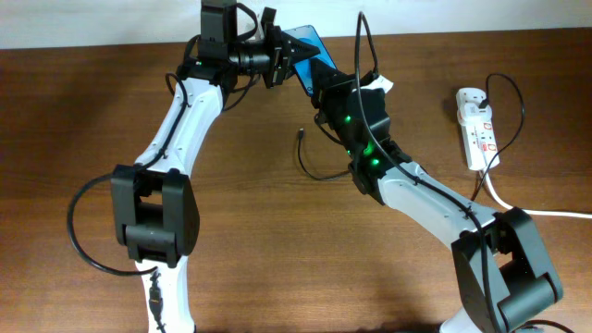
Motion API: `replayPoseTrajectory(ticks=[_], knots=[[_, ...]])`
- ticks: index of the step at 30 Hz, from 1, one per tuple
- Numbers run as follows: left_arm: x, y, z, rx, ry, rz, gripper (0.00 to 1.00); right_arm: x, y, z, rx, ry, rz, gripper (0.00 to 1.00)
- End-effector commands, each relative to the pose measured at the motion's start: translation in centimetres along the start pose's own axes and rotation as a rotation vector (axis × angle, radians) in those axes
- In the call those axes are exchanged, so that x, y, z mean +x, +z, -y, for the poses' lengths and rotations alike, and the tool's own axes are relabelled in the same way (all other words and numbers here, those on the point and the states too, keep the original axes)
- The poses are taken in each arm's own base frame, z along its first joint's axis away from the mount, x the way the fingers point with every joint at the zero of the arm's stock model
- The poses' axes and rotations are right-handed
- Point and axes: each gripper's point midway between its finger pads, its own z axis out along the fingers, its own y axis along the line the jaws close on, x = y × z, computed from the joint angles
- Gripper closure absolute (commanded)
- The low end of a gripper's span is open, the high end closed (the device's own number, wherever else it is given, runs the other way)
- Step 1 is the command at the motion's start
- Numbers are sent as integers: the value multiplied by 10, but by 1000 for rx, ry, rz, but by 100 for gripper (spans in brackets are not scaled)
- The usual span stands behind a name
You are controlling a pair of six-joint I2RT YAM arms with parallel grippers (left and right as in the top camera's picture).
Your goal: Plug charger to phone and switch on socket
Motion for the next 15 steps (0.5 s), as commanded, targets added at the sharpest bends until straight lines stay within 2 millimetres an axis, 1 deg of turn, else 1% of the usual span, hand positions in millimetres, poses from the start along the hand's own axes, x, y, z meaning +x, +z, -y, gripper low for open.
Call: replayPoseTrajectory(ticks=[1,2,3,5,6,7,8,11,12,13,14,15], knots=[[-8,-2,2,-14,-17,46,100,3,0,-25,-64,-79,7,96],[-9,-2,1,-16,-17,52,100,3,0,-25,-66,-79,9,96],[-10,-2,1,-18,-17,57,100,3,0,-26,-69,-79,9,92],[-14,-3,0,-25,-17,80,100,3,0,-27,-73,-79,9,71],[-16,-3,-1,-28,-16,90,100,3,0,-27,-73,-79,9,62],[-19,-5,-1,-29,-14,102,100,3,0,-27,-73,-79,9,51],[-23,-8,-1,-29,-13,114,100,3,0,-27,-73,-79,9,37],[-34,-21,-3,-24,-14,142,100,2,0,-26,-71,-81,10,19],[-40,-29,-4,-23,-17,159,100,1,0,-25,-62,-102,13,12],[-44,-36,-5,-20,6,164,100,-2,1,-24,-58,-150,16,2],[-47,-46,-5,-10,37,155,100,-3,1,-23,-53,-219,6,2],[-47,-51,-4,-2,50,144,100,-3,1,-22,-51,-263,-13,2]])
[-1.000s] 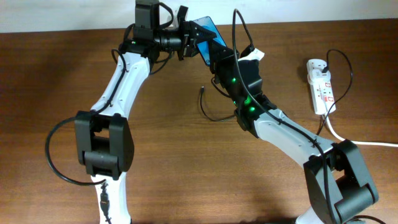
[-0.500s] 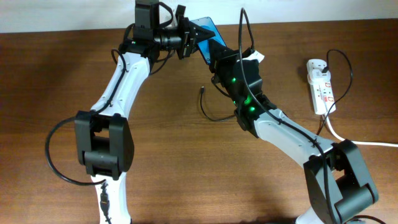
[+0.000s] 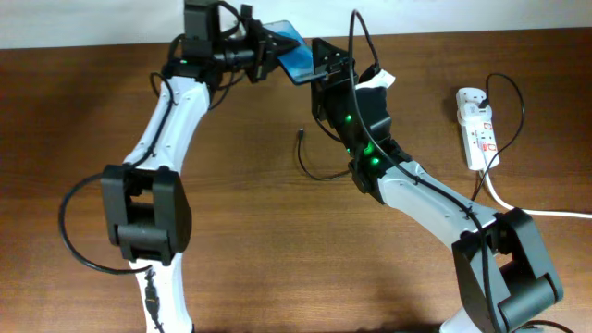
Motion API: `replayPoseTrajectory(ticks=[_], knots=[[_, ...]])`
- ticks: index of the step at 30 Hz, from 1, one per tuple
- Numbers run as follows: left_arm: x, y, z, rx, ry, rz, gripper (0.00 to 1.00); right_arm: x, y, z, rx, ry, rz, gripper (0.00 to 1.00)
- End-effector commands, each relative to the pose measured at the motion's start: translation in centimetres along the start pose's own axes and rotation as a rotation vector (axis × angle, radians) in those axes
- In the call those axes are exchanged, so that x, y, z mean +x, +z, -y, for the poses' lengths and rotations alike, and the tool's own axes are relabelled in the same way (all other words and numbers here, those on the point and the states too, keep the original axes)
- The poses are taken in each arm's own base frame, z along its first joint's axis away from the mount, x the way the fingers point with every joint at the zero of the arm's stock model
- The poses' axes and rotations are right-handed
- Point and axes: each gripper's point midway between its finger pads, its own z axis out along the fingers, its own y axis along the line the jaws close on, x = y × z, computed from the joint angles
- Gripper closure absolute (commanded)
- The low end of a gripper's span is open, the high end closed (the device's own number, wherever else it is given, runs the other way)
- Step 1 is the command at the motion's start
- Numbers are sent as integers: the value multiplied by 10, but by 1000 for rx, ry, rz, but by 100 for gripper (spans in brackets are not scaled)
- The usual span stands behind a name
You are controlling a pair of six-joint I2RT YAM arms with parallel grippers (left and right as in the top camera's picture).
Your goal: Plug charger to phone and switch on socket
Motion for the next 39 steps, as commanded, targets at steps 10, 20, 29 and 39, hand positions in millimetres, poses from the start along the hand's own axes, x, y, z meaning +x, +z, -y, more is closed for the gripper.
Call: replayPoseTrajectory(ticks=[10,20,29,39], knots=[[-11,-78,14,168,176,-156,100,-39,-31,75,262,-360,-427,2],[15,-87,17,251,245,-299,100,-62,-75,142,528,-587,-550,7],[24,-92,-3,228,55,-346,100,-80,-90,81,784,-830,-552,27],[-15,-140,-15,249,155,-212,100,-3,-37,114,709,-826,-727,40]])
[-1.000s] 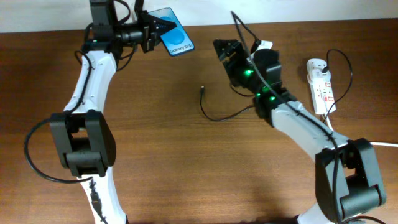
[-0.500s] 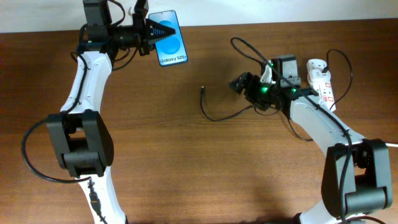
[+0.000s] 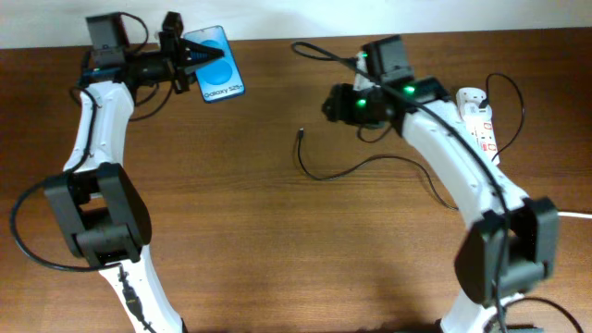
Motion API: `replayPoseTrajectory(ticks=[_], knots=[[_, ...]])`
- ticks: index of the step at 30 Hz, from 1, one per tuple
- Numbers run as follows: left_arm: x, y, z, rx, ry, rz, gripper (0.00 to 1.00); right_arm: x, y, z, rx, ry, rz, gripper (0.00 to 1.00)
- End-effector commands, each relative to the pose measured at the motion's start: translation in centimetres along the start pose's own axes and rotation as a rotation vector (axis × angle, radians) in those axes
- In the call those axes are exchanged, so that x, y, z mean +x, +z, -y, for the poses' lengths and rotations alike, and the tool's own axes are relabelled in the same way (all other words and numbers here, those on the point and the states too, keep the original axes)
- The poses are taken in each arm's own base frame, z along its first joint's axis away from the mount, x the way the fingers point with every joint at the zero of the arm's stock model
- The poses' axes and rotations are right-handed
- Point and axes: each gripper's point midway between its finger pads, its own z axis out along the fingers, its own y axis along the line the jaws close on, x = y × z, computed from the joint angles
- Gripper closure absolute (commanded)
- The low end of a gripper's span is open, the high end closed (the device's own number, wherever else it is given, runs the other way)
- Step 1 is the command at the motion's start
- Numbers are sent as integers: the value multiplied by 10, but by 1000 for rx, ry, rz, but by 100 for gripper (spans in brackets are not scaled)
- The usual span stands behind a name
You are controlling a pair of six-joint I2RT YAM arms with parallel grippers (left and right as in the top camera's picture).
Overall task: Plug charger to phone and switch on socket
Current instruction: 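Grasp the black USB-C cable plug with the right gripper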
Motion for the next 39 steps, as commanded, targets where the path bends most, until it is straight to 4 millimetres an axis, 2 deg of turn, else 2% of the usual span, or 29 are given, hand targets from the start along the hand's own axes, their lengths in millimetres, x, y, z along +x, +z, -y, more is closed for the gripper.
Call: replayPoseTrajectory(ticks=[1,2,4,9,12,13,14,15,20,25,28,34,39], knots=[[4,0,5,22,57,-25,100,10,40,-14,-76,30,-81,41],[4,0,5,20,58,-22,100,17,57,-11,-89,48,-116,45],[4,0,5,20,58,-22,100,24,74,-2,-71,68,-145,46],[2,0,3,13,58,-15,100,22,86,-2,-67,50,-124,47],[-3,0,-1,-15,58,17,100,30,98,1,-57,62,-151,50],[-4,0,-2,-20,58,23,100,33,101,0,-56,59,-157,53],[-5,0,-3,-23,58,25,100,35,105,1,-39,53,-154,61],[-4,0,-3,-22,85,25,100,36,108,0,-36,48,-153,62],[-5,0,-3,-25,117,26,100,50,133,7,-47,90,-199,64],[-9,0,-6,-47,124,49,100,64,153,0,-59,67,-223,65],[-9,0,-6,-47,124,49,100,72,162,-1,-63,61,-237,65],[-9,0,-6,-47,124,49,100,68,163,-5,-76,52,-220,67],[-9,0,-6,-47,124,49,100,73,166,-1,-74,53,-222,71]])
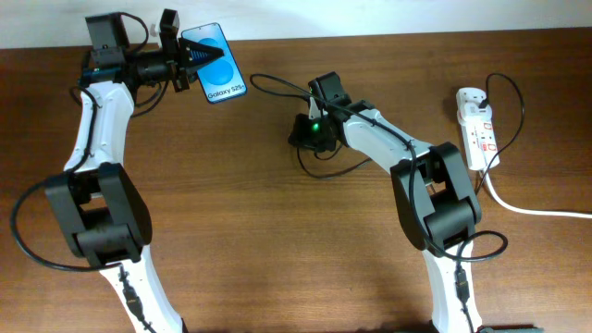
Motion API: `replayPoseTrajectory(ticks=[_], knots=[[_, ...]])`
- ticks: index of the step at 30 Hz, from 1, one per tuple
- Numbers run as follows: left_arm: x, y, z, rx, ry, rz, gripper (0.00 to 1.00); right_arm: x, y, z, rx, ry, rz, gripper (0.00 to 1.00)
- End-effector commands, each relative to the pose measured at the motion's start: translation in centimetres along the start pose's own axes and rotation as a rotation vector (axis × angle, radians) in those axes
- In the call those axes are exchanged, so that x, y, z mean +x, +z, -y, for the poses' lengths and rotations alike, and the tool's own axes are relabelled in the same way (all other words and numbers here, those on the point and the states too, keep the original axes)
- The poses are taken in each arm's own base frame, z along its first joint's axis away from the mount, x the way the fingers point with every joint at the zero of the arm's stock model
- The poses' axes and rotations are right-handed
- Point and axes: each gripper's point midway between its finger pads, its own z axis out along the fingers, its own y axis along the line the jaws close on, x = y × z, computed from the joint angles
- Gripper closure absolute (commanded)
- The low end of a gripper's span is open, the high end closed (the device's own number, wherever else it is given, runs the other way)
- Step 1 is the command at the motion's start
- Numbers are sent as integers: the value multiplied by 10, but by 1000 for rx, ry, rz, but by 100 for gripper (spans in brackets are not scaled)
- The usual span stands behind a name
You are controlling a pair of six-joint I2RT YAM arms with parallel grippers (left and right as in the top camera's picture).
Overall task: Plug charger to phone and switch on socket
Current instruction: 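Grasp the black USB-C cable plug with the right gripper, then raise the cable plug with the right gripper toward the phone's port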
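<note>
The phone (215,65), blue-screened with "Galaxy S25" on it, sits at the far left of the table, screen up. My left gripper (185,63) is shut on its left edge. The black charger cable (326,173) curls across the middle of the table. My right gripper (301,135) is down over the cable's free plug end, which it hides. Whether its fingers are closed on the plug cannot be made out. The white socket strip (477,126) lies at the right with a plug in its far end.
A white mains lead (518,205) runs from the strip off the right edge. The wooden table's (277,259) far edge meets a pale wall just behind the phone.
My right gripper has moved from mid-air near the far right-centre down and left onto the cable's free end. The left gripper and phone have stayed almost where they were.
Both grippers met at the far centre with the phone between them. Then the left gripper held the phone a little further left, then at the far left with the right arm drawn away. Now the right gripper sits at the cable end.
</note>
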Motion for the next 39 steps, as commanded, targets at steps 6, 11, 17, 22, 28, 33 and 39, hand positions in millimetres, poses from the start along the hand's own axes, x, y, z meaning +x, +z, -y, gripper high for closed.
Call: replayPoseTrajectory(ticks=[6,11,17,22,28,33,39], knots=[[2,0,4,14,26,-13,100,10,11,6,5,-12,-31,95],[2,0,4,16,44,-14,100,-5,-31,-25,-156,-239,-10,96],[8,0,14,67,104,-54,100,-6,-195,-99,-388,-495,131,96],[19,19,20,85,114,-105,100,30,-292,-139,-467,-548,209,96],[40,68,59,157,228,-238,100,68,-330,-136,-478,-423,150,96],[28,81,88,157,235,-168,100,66,-271,-140,-507,-243,132,96],[19,83,88,143,94,-126,100,58,-247,-143,-609,-201,183,96]])
